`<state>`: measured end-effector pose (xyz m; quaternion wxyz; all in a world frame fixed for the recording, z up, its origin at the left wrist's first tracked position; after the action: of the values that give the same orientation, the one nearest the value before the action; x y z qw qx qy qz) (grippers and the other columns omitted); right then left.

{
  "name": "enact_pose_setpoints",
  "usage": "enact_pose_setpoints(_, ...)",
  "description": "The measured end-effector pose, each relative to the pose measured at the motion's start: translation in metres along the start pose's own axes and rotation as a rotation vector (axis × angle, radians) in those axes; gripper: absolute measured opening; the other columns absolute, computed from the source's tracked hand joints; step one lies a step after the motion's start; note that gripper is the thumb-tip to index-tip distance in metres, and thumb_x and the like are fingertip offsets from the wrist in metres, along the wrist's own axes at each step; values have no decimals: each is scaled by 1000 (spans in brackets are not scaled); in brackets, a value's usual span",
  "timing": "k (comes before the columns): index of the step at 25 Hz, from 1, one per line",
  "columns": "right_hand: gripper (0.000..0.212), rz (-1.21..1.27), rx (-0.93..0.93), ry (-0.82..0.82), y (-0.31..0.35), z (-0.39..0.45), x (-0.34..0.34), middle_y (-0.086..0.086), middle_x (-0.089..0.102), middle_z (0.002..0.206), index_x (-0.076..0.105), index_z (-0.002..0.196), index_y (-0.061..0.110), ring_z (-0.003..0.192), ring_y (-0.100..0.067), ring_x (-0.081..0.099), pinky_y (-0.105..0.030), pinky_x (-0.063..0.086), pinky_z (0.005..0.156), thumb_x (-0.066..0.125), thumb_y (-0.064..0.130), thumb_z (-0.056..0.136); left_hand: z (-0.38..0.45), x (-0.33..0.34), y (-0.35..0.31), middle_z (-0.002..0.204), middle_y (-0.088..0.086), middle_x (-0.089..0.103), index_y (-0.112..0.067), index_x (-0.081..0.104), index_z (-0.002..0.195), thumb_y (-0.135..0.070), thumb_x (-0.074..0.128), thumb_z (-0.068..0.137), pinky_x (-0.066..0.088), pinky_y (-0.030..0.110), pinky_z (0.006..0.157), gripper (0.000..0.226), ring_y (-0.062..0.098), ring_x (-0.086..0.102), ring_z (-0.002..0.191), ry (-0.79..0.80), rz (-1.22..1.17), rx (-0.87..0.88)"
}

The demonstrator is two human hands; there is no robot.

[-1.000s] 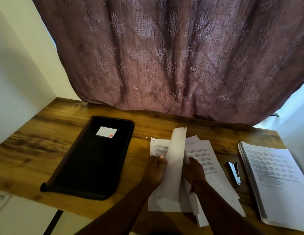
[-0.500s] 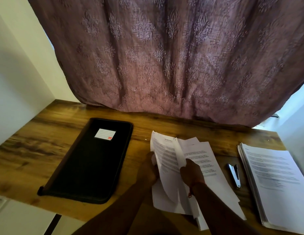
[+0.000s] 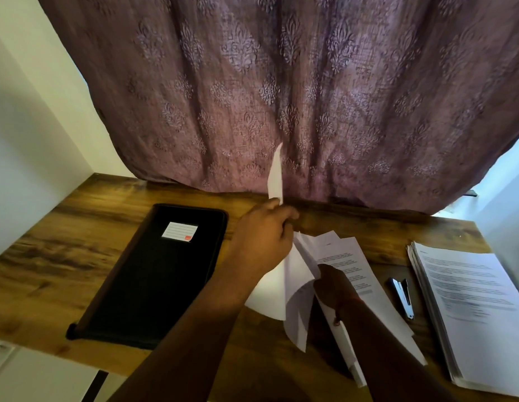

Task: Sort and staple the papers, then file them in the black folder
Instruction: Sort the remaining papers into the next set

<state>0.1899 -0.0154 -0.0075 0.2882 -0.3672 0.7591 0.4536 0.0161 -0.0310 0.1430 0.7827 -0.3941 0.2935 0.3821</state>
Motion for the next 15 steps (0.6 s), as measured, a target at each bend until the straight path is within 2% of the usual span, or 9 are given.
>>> enact_pose_setpoints(3,36,82,-11,-14,-4,-1,-14,-10,58,127,50,132,14,114,-27,56,-37,46,96,52,15,96,7,-13,-21,90,4,69,-13,74,99,-20,49,94,55,31,61,27,16,63,73,-55,-176,246)
enact_pose_setpoints(5,36,184,-35,15,-12,-1,-24,-9,58,122,50,130,15,109,-26,56,-39,46,95,55,15,95,6,-17,-28,90,2,69,-9,74,97,-11,52,94,55,25,64,23,8,63,74,-85,-389,283)
enact_pose_setpoints(7,31,299,-48,33,-19,-2,-35,-7,62,115,55,124,15,104,-25,58,-44,49,95,58,18,93,2,-10,-25,97,-8,70,-10,74,96,-2,52,95,53,17,78,23,-2,63,88,-70,-653,106)
enact_pose_setpoints(9,27,390,-67,-36,-28,-1,-46,-7,67,110,62,116,14,100,-27,63,-52,50,95,63,24,90,-1,10,-9,102,-16,70,-17,72,94,-1,52,95,56,27,86,26,1,65,97,-40,-810,-188)
enact_pose_setpoints(10,25,430,-81,-91,-30,0,-51,-8,69,108,65,112,14,99,-28,64,-52,51,94,64,25,90,-6,25,5,102,-16,70,-19,71,94,-2,52,95,57,31,84,26,9,67,96,0,-808,-329)
enact_pose_setpoints(12,20,452,-82,-208,-31,-3,-64,-13,68,110,64,109,11,100,-30,62,-47,50,92,60,19,92,-25,59,36,100,-12,70,-22,69,98,-3,52,96,54,28,74,25,21,68,91,151,-688,-539)
enact_pose_setpoints(15,32,368,-21,-368,-27,-4,-82,-18,63,119,58,123,8,103,-32,58,-40,47,86,50,9,92,-67,96,69,113,0,67,-26,63,105,-16,51,99,51,22,80,17,18,64,97,356,-440,-654)
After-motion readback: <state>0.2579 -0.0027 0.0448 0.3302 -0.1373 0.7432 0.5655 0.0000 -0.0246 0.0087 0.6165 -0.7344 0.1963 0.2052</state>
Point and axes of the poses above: each hand's wrist, its own z-axis towards the middle knuckle, its own x-axis out of the palm, y = z × x, the point moved 1 cm from there along z, towards the middle knuckle
